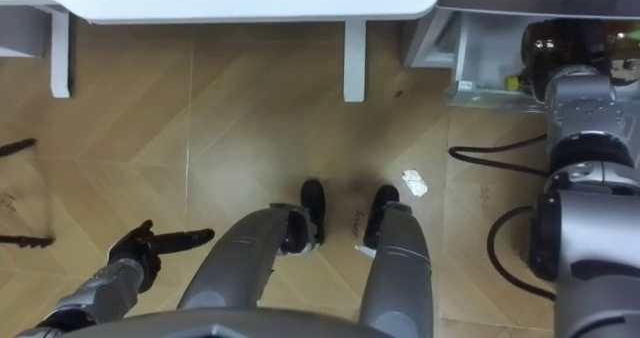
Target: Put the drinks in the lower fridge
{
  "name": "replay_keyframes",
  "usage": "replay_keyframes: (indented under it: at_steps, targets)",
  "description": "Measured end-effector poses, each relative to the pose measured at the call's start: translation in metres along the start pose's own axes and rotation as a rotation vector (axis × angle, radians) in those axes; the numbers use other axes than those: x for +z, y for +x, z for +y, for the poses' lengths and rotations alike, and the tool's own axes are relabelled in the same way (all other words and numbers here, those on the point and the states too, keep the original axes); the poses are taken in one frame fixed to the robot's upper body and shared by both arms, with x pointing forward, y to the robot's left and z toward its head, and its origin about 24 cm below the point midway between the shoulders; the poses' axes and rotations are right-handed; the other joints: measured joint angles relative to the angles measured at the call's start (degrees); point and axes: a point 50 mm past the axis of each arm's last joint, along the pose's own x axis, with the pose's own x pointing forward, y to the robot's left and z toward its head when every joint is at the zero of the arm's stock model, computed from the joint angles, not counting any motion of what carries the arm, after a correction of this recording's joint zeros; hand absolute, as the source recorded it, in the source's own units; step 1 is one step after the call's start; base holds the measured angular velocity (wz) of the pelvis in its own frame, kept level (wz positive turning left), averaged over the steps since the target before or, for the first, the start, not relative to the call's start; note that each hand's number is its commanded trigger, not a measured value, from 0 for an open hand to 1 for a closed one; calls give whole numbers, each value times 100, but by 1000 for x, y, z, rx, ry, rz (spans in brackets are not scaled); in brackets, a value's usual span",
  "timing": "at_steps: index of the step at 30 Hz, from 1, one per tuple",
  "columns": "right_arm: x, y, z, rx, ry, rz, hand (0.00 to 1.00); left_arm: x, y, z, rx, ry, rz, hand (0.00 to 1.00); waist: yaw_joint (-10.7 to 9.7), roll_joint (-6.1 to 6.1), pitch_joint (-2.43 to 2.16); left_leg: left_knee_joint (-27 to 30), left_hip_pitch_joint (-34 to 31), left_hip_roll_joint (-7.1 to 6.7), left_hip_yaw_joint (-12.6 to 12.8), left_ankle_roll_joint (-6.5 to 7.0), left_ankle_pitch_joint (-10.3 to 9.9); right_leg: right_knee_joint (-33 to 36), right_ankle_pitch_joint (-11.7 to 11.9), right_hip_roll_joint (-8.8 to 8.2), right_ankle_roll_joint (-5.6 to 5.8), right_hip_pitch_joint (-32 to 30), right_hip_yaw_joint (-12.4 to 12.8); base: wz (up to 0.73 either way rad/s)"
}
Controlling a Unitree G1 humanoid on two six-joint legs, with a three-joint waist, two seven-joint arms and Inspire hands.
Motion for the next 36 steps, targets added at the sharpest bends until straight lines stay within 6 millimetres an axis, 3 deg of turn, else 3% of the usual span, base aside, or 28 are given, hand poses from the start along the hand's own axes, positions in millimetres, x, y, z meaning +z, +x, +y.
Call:
replay_keyframes:
  at_steps: [14,15,16,24,36]
  targets:
    - [1,0,0,-3,-2,-1,0,5,0,-1,-17,27,-28,0,-36,-15,7,3,32,14,18,3,2,-3,-1,-1,1,42,-14,0]
    - [0,0,-1,-8,-2,-1,55,5,0,-1,-19,27,-28,0,-35,-15,7,-1,54,16,17,3,2,-12,-1,-1,1,66,-21,0]
    - [0,0,-2,-12,-2,-1,100,5,0,-1,-19,28,-28,0,-35,-16,8,-8,66,16,17,3,2,-19,-1,-1,1,79,-26,0]
    - [0,1,-8,-30,-7,-1,100,2,-1,-4,-33,60,-21,0,-14,-48,28,-50,180,94,205,4,1,-49,-1,9,0,179,-34,0]
    - [0,2,-16,-69,-14,-1,100,2,-1,-4,-70,63,-17,0,5,-44,23,-60,155,150,211,3,1,-133,20,48,-29,202,-105,0]
